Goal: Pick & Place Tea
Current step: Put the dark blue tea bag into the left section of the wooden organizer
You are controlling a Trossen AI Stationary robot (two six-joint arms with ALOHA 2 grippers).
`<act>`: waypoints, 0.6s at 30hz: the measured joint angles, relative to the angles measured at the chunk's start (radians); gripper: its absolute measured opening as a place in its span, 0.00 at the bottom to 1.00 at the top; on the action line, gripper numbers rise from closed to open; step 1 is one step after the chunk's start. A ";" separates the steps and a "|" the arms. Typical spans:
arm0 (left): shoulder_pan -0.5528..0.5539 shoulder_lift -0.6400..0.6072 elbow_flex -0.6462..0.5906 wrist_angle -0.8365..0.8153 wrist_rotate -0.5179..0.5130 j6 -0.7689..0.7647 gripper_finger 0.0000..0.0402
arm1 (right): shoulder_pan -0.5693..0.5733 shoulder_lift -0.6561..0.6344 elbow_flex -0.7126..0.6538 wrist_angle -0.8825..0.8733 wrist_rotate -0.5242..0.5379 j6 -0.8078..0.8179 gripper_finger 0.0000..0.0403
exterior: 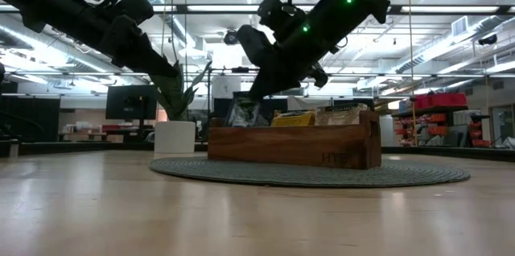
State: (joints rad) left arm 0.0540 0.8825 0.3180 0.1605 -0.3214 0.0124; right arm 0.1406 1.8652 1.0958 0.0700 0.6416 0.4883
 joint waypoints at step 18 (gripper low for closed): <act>0.000 0.000 0.000 0.000 0.000 0.001 0.21 | 0.004 0.097 0.000 0.104 -0.003 -0.035 0.00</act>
State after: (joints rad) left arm 0.0540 0.8829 0.3180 0.1605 -0.3214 0.0130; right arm 0.1447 1.9621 1.0962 0.1736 0.6383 0.4529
